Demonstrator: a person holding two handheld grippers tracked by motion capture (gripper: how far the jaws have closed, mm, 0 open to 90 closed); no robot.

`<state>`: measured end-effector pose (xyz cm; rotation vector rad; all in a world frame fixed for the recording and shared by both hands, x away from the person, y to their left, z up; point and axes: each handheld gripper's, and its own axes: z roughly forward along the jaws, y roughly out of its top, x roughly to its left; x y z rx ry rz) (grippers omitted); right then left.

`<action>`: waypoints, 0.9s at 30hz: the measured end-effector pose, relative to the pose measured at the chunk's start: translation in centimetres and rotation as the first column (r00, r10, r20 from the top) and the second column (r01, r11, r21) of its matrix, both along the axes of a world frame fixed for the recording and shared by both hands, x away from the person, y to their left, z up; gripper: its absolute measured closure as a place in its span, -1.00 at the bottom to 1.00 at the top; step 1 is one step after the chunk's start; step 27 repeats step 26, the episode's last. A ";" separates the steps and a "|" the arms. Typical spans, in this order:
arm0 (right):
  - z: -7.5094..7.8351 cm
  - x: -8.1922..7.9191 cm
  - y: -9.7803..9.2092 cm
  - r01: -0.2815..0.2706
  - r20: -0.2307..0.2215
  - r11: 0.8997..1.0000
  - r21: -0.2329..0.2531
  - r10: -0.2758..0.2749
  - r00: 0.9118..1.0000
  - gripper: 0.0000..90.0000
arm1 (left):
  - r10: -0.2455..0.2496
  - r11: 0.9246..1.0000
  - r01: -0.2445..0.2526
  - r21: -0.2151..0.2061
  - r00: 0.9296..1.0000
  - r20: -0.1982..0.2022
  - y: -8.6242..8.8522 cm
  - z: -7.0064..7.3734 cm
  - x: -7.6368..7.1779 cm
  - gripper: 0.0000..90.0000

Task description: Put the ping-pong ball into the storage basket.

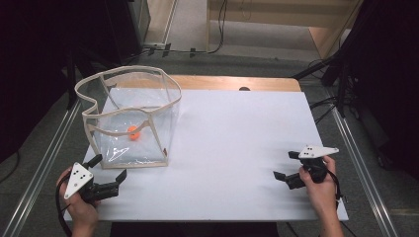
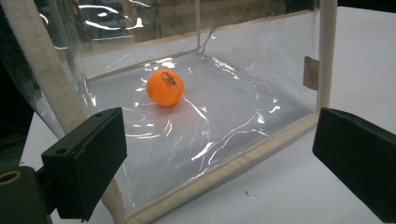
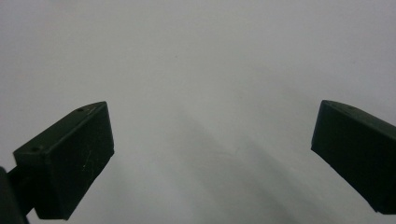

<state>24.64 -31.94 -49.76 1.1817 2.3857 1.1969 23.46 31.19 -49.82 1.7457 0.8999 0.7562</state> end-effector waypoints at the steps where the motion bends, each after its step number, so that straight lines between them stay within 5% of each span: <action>1: -0.1 -0.1 -0.1 0.005 0.001 1.000 0.003 -0.005 1.000 -1.00 | 0.000 1.000 0.000 0.001 1.000 0.000 0.0 0.0 0.0 -0.92; 11: -0.5 -0.8 -1.5 0.040 0.028 0.997 0.062 -0.042 0.999 -1.00 | -0.012 1.000 0.012 0.012 1.000 -0.006 -0.1 0.0 0.0 -0.92; 27: -0.7 -1.6 -2.6 0.048 0.057 0.996 0.080 -0.052 0.997 -1.00 | -0.017 1.000 0.017 -0.009 1.000 -0.012 0.2 0.1 0.0 -0.92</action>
